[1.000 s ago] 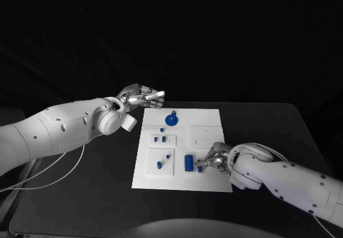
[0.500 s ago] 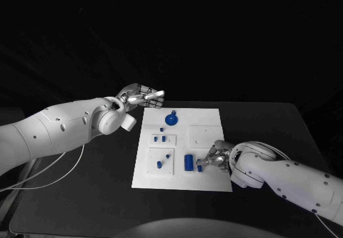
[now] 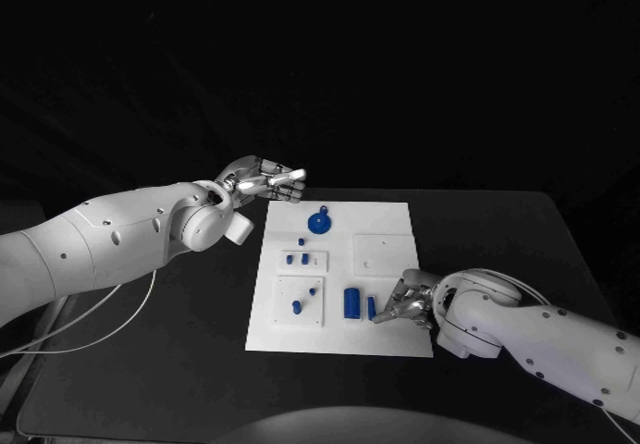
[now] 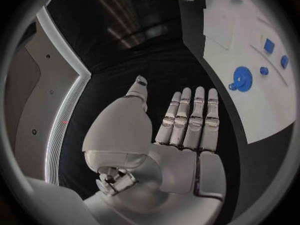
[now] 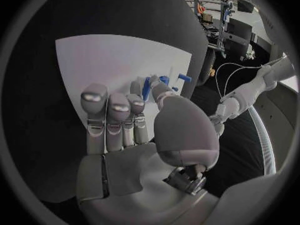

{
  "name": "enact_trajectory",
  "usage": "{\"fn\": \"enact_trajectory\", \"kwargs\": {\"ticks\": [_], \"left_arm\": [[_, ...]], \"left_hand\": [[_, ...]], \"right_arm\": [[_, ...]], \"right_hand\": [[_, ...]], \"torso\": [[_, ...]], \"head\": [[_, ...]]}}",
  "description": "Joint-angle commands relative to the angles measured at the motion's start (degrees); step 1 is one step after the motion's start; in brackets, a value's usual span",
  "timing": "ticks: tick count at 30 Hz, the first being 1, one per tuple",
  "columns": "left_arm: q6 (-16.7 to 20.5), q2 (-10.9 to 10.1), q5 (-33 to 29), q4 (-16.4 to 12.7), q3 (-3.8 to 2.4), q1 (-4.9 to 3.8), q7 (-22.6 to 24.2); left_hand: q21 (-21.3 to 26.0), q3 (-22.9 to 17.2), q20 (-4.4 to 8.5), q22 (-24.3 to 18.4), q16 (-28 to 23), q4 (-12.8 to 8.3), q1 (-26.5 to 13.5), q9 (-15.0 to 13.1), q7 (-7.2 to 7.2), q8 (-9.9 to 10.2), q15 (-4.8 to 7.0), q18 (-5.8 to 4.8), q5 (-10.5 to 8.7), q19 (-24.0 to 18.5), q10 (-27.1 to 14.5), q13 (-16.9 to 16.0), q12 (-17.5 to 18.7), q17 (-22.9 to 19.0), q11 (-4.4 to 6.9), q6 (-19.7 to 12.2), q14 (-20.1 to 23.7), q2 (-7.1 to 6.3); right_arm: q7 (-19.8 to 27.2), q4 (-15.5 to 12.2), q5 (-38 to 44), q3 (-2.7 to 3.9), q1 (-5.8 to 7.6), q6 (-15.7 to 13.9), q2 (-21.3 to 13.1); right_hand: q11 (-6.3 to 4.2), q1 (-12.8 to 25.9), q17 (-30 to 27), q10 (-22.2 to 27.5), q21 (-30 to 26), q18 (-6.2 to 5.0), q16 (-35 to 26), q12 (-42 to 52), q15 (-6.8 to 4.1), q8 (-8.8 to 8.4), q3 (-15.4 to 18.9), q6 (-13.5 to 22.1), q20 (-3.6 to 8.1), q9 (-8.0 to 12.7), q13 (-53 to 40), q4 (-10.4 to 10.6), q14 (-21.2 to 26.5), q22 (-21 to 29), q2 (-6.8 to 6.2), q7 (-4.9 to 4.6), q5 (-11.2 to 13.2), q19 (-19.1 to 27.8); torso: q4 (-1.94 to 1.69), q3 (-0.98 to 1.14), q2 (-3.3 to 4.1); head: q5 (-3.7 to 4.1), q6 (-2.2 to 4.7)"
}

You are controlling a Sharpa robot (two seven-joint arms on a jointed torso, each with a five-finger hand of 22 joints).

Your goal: Assemble the parts on the task board

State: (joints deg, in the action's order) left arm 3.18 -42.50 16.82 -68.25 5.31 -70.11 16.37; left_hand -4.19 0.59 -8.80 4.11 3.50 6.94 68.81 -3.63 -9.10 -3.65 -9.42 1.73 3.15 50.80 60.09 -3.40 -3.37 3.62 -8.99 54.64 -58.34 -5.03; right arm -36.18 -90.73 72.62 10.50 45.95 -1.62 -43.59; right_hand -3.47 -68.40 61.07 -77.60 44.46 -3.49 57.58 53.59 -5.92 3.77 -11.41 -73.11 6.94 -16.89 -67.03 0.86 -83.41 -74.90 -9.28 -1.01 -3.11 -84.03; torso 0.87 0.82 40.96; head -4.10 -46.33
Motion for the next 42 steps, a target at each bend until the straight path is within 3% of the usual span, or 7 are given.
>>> {"fn": "enact_trajectory", "kwargs": {"ticks": [1,15,20,27,32,38,42], "left_arm": [[-0.8,0.0,0.2,-0.1,0.00,-0.01,0.4],[-0.9,0.0,0.2,-0.1,0.07,-0.01,0.4],[-1.0,0.0,0.2,-0.1,0.10,-0.01,0.3],[-1.0,0.0,0.3,-0.1,0.13,-0.01,0.2],[-1.0,0.0,0.3,-0.1,0.15,-0.01,0.2],[-1.1,-0.1,0.3,-0.1,0.17,-0.01,0.1],[-1.2,0.0,0.3,-0.1,0.19,-0.01,0.0]], "left_hand": [[-0.3,0.0,-0.14,0.1,0.0,-0.3,0.1,0.0,-0.05,0.0,-0.15,0.68,-0.16,0.2,-0.2,0.0,0.0,0.0,0.13,-0.2,0.0,0.66],[-0.3,0.1,-0.15,0.1,0.0,-0.4,0.0,0.0,-0.04,0.0,-0.16,0.69,-0.15,0.2,-0.2,0.0,0.0,0.0,0.14,-0.2,0.1,0.70],[-0.3,0.1,-0.15,0.1,0.0,-0.4,0.0,0.0,-0.04,0.0,-0.16,0.69,-0.15,0.2,-0.2,0.0,0.0,0.0,0.14,-0.2,0.1,0.70],[-0.3,0.1,-0.15,0.1,0.0,-0.4,0.0,0.0,-0.03,0.0,-0.15,0.69,-0.16,0.2,-0.2,0.0,0.0,0.0,0.14,-0.1,0.1,0.73],[-0.3,0.1,-0.15,0.1,0.0,-0.4,0.0,0.0,-0.02,0.0,-0.15,0.69,-0.16,0.1,-0.2,0.0,0.0,0.0,0.15,0.0,0.1,0.78],[-0.3,0.1,-0.15,0.1,0.0,-0.6,0.0,0.0,-0.04,0.0,-0.16,0.69,-0.15,0.2,-0.2,0.0,0.0,0.0,0.14,0.0,0.1,0.81],[-0.3,0.2,-0.16,0.1,0.0,-0.9,0.1,0.0,-0.04,0.0,-0.17,0.70,-0.12,0.1,-0.2,0.0,0.0,0.0,0.14,0.0,0.1,1.20]], "right_arm": [[0.7,-0.2,0.6,0.02,-0.33,1.7,-0.1],[0.3,0.5,1.4,0.02,-0.66,0.4,0.6],[0.0,1.3,1.8,0.02,-0.69,-0.7,1.0],[-0.4,2.3,2.3,0.02,-0.71,-1.2,1.5],[-0.7,3.0,2.5,0.02,-0.71,-0.2,1.9],[-1.4,3.7,2.0,0.01,-0.71,2.1,2.4],[-1.9,4.5,1.0,0.00,-0.71,3.3,2.8]], "right_hand": [[0.17,-0.5,0.1,0.1,-0.2,1.12,0.1,0.4,-0.16,-0.11,0.1,-0.5,0.45,0.1,-0.1,-0.3,0.0,-5.5,0.32,0.10,0.3,-1.7],[0.10,0.9,0.3,-0.1,0.0,1.15,0.1,0.4,-0.21,-0.12,-0.6,-0.6,0.50,0.5,-0.3,1.1,0.0,-5.5,1.22,0.23,0.2,-1.8],[-0.04,2.1,0.4,-0.2,0.0,1.21,0.1,0.4,-0.32,-0.12,-2.4,-0.7,0.63,0.5,-0.4,2.4,-0.1,-5.5,2.10,0.41,0.3,-1.9],[-0.12,3.2,0.5,-0.4,0.0,1.33,0.0,0.3,-0.40,-0.06,-5.1,-0.8,0.76,0.5,-0.6,3.1,-0.1,-5.5,1.86,0.46,0.3,-1.9],[-0.09,2.8,0.4,-0.4,0.0,1.30,-0.1,0.2,-0.32,-0.10,-6.5,-0.6,0.62,0.2,-0.7,1.4,-0.2,-5.5,2.44,0.49,-0.1,-1.9],[-0.08,2.5,0.0,-0.1,-0.3,1.24,-0.2,0.0,-0.28,-0.12,-6.3,-0.4,0.53,0.1,-0.5,-3.2,-0.1,-5.4,3.09,0.53,-1.4,-1.8],[-0.07,2.5,-0.1,0.0,-0.3,1.27,-0.3,-0.1,-0.27,-0.13,-6.0,-0.3,0.51,0.2,-0.5,-4.5,-0.1,-5.4,3.43,0.53,-2.3,-1.8]], "torso": [[-0.06,0.00,0.02],[-0.09,-0.05,0.02],[-0.10,-0.05,0.00],[-0.11,-0.04,0.01],[-0.07,-0.03,0.01],[-0.02,-0.03,-0.01],[-0.06,-0.05,0.00]], "head": [[0.11,0.01],[0.14,-0.11],[0.13,-0.14],[0.08,-0.27],[0.03,-0.30],[0.03,-0.36],[0.06,-0.38]]}}
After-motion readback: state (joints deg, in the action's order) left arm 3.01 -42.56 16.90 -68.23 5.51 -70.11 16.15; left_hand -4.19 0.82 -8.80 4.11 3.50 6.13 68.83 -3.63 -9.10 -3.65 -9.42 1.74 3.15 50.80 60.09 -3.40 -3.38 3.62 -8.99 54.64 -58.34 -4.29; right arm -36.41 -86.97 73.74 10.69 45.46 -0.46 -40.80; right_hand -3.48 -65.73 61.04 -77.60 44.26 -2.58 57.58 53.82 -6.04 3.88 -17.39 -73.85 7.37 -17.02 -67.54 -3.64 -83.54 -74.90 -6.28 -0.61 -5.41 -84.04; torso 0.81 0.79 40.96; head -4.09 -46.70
